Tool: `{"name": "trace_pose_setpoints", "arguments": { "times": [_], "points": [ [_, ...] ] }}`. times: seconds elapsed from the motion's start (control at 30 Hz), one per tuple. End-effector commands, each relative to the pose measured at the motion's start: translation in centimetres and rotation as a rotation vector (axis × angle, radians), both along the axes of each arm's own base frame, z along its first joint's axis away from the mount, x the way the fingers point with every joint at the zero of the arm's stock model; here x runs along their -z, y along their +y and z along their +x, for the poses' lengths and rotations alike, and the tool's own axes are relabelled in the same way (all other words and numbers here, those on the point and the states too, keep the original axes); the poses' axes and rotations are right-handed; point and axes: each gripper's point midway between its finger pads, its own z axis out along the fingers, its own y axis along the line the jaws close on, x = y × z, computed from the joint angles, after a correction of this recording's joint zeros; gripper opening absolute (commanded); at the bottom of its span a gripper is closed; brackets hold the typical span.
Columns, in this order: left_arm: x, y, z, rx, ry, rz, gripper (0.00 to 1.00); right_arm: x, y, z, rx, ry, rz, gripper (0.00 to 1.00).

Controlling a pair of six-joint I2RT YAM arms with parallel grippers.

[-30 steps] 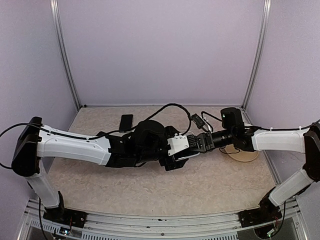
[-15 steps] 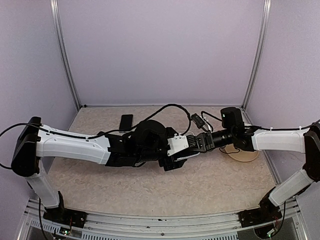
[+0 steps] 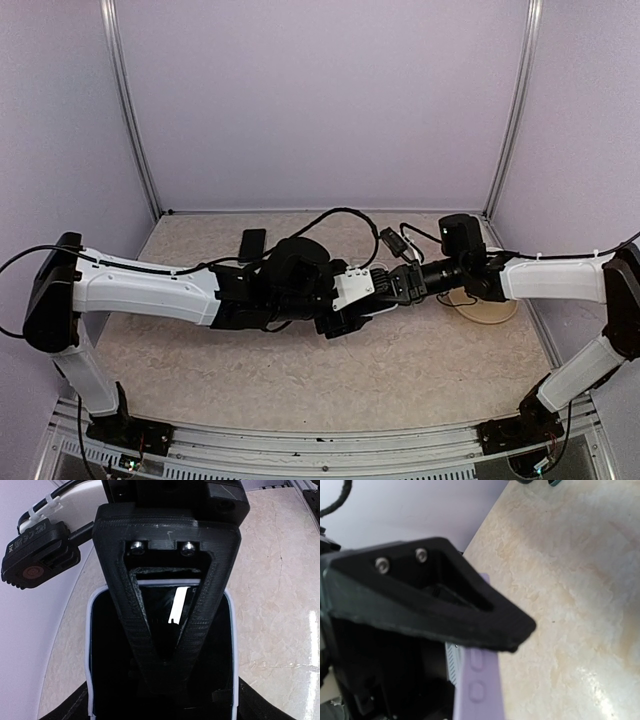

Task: Put the phone into the phone case
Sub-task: Pass from the right arm to the left

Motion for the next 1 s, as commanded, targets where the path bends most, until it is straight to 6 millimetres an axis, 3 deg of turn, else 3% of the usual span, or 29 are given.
{"name": "trace_pose_setpoints", "arguments": {
  "times": [0.0,0.17,0.3,0.37,0.4,0.43,0.7,0.97],
  "points": [
    [-1.9,-0.7,-1.0,0.069,0.027,-0.036,0.75,-2.6,0.7,0.1,-0.039,-0.077,0.074,0.0],
    [-0.7,-0.7,-0.7,0.062,0.056,0.006,0.73,-2.9,0.6,0.2,-0.038,-0.08,0.08,0.0],
    [-0.9,-0.5,-0.3,0.039,0.056,-0.006,0.76,-3.0,0.5,0.2,-0.038,-0.079,0.083,0.0],
    [-1.1,-0.2,-0.1,0.021,0.046,-0.019,0.82,-3.0,0.5,0.3,-0.036,-0.08,0.083,0.0],
    [-1.2,-0.1,0.0,0.011,0.04,-0.028,0.94,-3.0,0.4,0.4,-0.036,-0.081,0.084,0.0],
    [-1.7,0.0,0.2,0.004,0.03,-0.049,0.98,-3.0,0.4,0.4,-0.032,-0.08,0.083,0.0],
    [-3.9,2.0,1.0,-0.045,0.052,-0.151,0.99,-2.4,-0.2,1.2,0.0,-0.07,0.073,0.0],
    [-6.1,5.6,2.9,-0.177,0.127,-0.313,0.99,-0.7,-0.7,2.7,0.049,-0.056,0.031,0.0]
  ]
}}
